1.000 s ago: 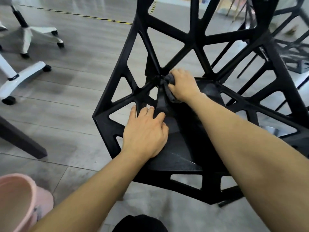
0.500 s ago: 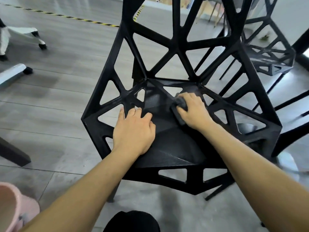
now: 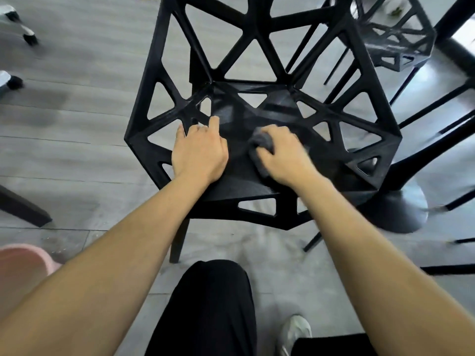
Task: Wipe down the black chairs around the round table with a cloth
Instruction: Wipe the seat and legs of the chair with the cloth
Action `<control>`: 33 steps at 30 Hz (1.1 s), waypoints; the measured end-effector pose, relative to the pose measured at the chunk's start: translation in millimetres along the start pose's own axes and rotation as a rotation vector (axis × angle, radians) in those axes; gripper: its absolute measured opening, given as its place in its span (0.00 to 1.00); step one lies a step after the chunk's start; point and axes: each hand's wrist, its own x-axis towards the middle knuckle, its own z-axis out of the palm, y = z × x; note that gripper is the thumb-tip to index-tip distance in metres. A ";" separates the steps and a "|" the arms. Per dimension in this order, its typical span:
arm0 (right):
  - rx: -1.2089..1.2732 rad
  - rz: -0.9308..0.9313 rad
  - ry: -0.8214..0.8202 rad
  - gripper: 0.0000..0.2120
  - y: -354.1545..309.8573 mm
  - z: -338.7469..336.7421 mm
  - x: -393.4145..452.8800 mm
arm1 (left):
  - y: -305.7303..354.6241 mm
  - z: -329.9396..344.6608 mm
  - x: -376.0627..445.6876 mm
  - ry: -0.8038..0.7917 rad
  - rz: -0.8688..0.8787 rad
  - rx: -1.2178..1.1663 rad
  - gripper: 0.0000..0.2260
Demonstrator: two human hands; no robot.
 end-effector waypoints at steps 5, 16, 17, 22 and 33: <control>0.088 -0.183 0.078 0.19 -26.5 -1.2 -63.8 | -8.2 -2.9 -3.0 0.013 0.029 0.025 0.19; 0.132 0.121 0.613 0.21 11.8 2.8 -112.3 | -34.2 2.5 -28.9 0.097 0.258 0.093 0.15; 0.148 0.022 0.583 0.21 -12.1 17.9 -116.4 | -34.7 2.1 -31.4 0.099 0.259 0.083 0.15; 0.076 -0.267 0.390 0.24 -86.7 67.0 -128.8 | -42.6 -3.3 -32.4 0.095 0.268 0.026 0.12; 0.121 0.377 0.733 0.20 93.9 -32.5 -118.6 | -32.8 0.2 -35.8 0.172 0.221 -0.003 0.12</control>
